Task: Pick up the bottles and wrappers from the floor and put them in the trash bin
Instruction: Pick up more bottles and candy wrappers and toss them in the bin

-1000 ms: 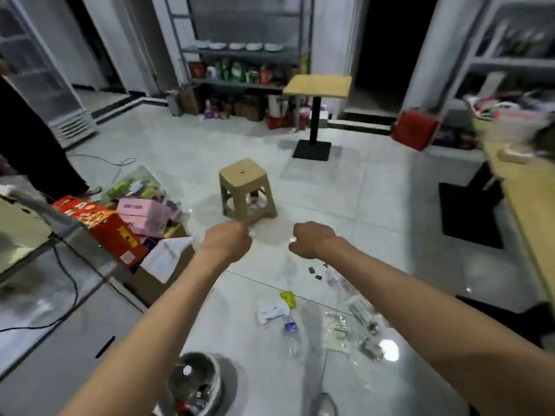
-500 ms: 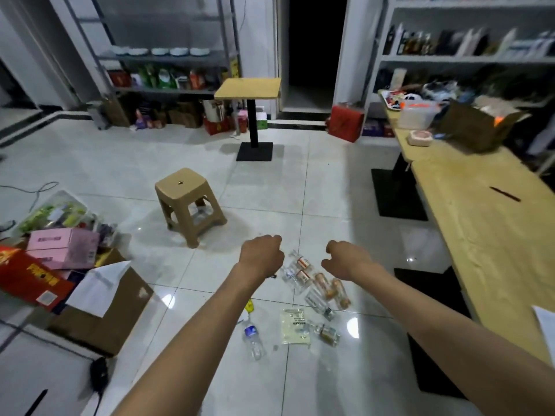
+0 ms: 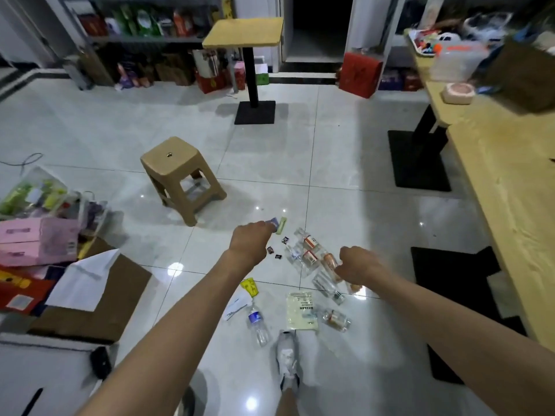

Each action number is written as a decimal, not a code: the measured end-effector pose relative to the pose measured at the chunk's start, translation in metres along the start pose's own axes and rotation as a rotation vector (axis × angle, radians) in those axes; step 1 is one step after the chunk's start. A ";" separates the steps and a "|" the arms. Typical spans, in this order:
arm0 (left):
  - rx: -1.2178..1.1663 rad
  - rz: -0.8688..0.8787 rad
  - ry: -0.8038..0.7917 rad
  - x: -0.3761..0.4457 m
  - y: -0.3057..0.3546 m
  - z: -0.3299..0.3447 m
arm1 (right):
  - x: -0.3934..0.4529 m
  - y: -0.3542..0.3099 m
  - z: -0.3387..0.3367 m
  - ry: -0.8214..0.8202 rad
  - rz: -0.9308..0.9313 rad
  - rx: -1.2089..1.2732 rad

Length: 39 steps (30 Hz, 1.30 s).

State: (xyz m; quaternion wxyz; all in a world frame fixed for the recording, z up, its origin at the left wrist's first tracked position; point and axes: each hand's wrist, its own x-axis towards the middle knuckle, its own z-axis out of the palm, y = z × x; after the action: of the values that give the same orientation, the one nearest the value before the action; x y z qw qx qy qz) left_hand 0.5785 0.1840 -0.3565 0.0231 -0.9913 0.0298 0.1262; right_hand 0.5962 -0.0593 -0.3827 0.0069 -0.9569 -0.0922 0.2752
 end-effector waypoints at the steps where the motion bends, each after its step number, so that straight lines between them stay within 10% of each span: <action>1: -0.005 0.003 -0.006 0.014 -0.005 0.006 | 0.013 0.001 -0.001 -0.012 0.013 -0.002; 12: -0.072 0.012 0.069 0.210 -0.034 0.087 | 0.212 0.001 0.010 -0.064 0.079 0.161; 19: -0.317 -0.199 0.022 0.353 -0.019 0.327 | 0.408 0.009 0.183 0.014 0.129 0.361; 29: 0.293 0.564 0.029 0.493 0.032 0.688 | 0.657 0.042 0.459 0.161 0.063 0.284; 39: 0.416 0.544 0.126 0.545 0.038 0.781 | 0.752 0.049 0.552 0.169 0.075 0.376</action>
State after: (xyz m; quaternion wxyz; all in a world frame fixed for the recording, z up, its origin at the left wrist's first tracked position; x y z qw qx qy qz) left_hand 0.9087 0.1587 -1.2500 0.1884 -0.9269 0.3195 0.0575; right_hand 0.9386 0.0071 -1.2492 0.1829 -0.9612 -0.0029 0.2065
